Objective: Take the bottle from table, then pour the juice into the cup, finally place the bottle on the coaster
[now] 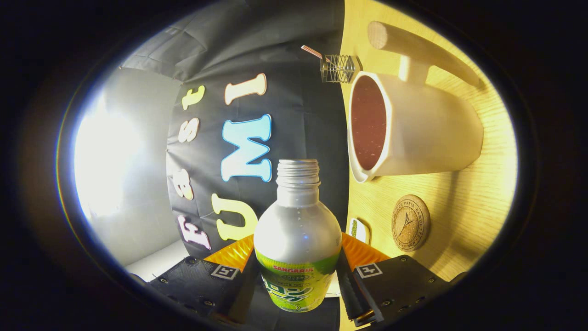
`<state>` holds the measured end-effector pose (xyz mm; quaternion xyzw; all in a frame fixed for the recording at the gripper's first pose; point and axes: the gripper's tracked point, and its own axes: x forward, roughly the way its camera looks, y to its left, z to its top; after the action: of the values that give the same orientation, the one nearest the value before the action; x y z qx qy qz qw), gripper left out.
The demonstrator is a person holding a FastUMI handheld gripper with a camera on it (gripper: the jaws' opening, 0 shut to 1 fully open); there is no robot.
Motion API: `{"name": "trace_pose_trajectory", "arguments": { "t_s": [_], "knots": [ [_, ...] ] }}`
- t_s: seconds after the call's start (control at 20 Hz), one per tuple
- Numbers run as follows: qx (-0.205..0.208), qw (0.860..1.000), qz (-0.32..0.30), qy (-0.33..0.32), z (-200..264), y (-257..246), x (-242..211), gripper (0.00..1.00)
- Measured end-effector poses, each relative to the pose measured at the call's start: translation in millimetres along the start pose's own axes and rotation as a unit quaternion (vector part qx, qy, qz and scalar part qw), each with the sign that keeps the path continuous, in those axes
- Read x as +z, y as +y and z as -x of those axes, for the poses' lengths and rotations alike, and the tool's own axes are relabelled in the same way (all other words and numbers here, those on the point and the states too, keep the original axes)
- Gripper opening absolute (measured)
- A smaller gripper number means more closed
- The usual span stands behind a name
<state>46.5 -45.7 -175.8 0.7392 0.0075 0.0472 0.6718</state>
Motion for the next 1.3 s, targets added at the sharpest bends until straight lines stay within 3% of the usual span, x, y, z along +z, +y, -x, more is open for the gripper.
{"name": "trace_pose_trajectory", "arguments": {
  "t_s": [1.3],
  "knots": [
    [0.01, 0.997, -0.07, -0.03, -2.4, -0.5, 15.3, 0.77]
  ]
}}
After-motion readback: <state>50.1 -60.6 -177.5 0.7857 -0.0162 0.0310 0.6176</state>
